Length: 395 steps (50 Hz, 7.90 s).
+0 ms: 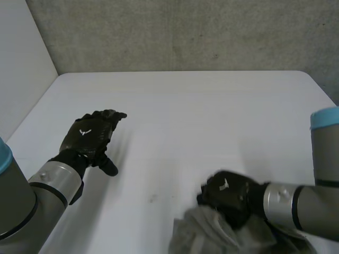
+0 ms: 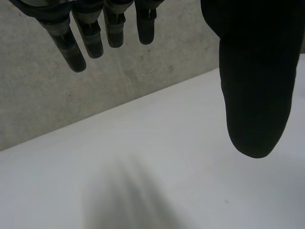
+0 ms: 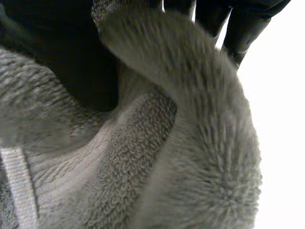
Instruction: Fold the towel.
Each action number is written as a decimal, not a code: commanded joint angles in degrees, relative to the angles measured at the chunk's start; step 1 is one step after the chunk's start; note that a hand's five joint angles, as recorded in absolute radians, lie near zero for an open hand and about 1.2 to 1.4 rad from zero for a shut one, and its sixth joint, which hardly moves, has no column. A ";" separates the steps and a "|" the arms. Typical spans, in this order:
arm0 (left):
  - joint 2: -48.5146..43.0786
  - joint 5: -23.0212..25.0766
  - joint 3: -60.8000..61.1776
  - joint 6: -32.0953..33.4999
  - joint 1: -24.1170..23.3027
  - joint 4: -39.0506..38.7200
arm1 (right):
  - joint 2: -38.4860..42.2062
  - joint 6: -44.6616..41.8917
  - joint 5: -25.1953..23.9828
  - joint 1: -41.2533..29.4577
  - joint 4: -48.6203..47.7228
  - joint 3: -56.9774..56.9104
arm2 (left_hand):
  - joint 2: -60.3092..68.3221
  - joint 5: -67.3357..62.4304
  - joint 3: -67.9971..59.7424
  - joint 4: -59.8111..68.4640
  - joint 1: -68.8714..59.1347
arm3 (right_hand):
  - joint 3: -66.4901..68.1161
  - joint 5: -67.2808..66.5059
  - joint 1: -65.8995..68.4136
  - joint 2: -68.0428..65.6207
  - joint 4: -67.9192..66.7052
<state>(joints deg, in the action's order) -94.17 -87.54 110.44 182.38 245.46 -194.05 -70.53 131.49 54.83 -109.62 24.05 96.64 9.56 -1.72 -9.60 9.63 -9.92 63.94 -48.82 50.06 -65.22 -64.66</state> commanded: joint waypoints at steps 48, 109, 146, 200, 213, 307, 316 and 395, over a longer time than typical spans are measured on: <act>2.76 -0.44 -1.98 -0.79 3.80 2.18 | -0.04 30.58 26.65 -8.78 -23.96 -13.43 | 2.84 -0.68 -2.80 2.77 -2.48 | -53.94 48.82 -40.06 55.22 54.66; 0.56 -7.12 -17.89 -4.93 -2.00 7.19 | -5.30 24.34 19.89 2.74 -28.39 -17.70 | 70.44 -68.28 -70.40 70.37 -70.08 | 16.06 -21.18 29.94 -14.78 -15.34; -24.40 4.84 -34.94 12.92 5.82 9.56 | 16.65 17.66 35.79 -2.62 -33.19 -24.74 | 4.02 -1.86 -3.97 3.95 -3.66 | 16.06 -21.18 29.94 -14.78 -15.34; -36.61 -2.63 -33.10 -15.38 -2.26 1.58 | 19.20 15.20 36.58 -2.71 -33.98 -22.10 | 56.60 -54.44 -56.55 56.53 -56.24 | 16.06 -21.18 29.94 -14.78 -15.34; -27.84 -6.24 -31.78 -10.31 -1.39 2.87 | 11.21 1.44 30.61 -2.53 -14.08 -21.84 | 70.44 -68.28 -70.40 70.37 -70.08 | 16.06 -21.18 29.94 -14.78 -15.34; -35.91 -5.80 -44.35 -14.24 -4.11 6.49 | 11.29 5.36 32.80 0.46 -16.05 -23.95 | 70.44 -68.28 -70.40 70.37 -70.08 | 16.06 -21.18 29.94 -14.78 -15.34; -19.93 -4.92 -36.54 1.45 -3.67 7.10 | 3.48 5.89 32.54 0.37 -12.73 -23.16 | 70.44 -68.28 -70.40 70.37 -70.08 | 16.06 -21.18 29.94 -14.78 -15.34; -20.62 3.69 -7.08 33.92 0.11 -9.61 | 6.64 9.92 28.49 -2.27 -30.11 -7.00 | 62.62 -60.46 -62.58 62.55 -62.26 | 16.06 -21.18 29.94 -14.78 -15.34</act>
<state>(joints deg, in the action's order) -117.91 -83.98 103.08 216.37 245.81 -210.55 -59.41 137.84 83.63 -112.41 -6.08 86.52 69.79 -59.65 -69.70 69.71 -69.22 68.22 -57.10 54.92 -67.55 -68.39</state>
